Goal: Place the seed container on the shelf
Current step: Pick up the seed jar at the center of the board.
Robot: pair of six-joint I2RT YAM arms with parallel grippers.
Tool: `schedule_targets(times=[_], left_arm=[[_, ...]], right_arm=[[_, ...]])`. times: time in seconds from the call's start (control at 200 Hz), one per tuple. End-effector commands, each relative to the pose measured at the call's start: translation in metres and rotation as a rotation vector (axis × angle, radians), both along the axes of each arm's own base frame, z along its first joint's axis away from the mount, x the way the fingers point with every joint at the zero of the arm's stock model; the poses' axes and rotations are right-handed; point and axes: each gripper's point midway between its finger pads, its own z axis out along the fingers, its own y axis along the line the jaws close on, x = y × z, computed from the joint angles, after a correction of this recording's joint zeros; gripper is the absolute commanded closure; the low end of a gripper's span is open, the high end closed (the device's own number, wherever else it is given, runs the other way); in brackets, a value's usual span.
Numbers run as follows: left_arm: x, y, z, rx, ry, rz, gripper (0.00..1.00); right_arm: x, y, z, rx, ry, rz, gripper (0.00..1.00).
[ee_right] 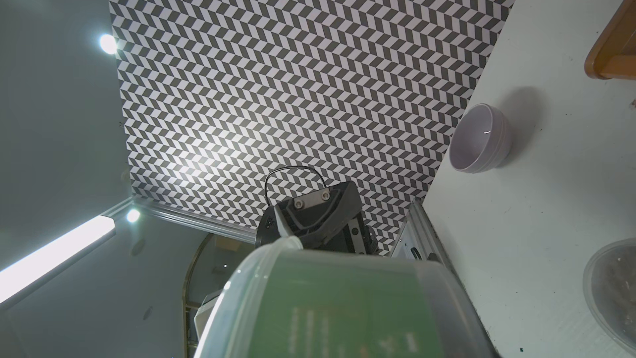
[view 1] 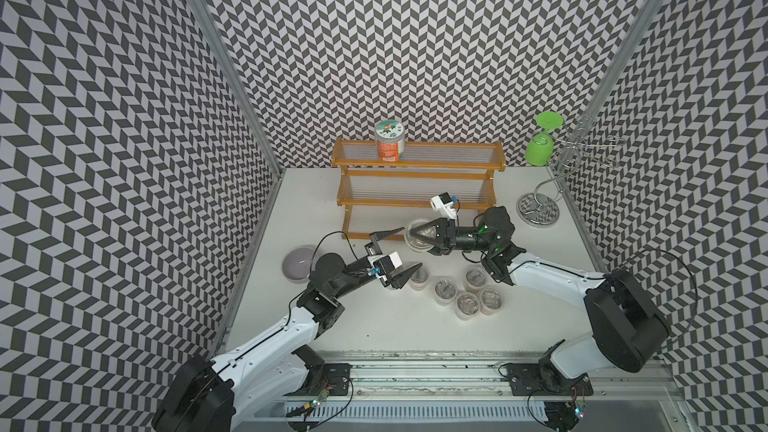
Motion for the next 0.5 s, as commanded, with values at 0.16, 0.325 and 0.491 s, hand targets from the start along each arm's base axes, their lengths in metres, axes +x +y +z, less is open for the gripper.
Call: schedule_targets(times=[0.16,0.325,0.491], left_arm=[[0.005,-0.01,0.02,-0.092,0.051,-0.053,0.11],[0.008,-0.012,0.015,-0.086,0.067,-0.047,0.15],[0.01,-0.013,0.019,-0.093,0.072,-0.046,0.18]], right_arm=[[-0.015,0.011,0.009,0.043,-0.043,0.055,0.44],[-0.015,0.012,0.012,0.042,-0.047,0.057,0.43],[-0.016,0.014,0.01,0.029,-0.054,0.061,0.4]])
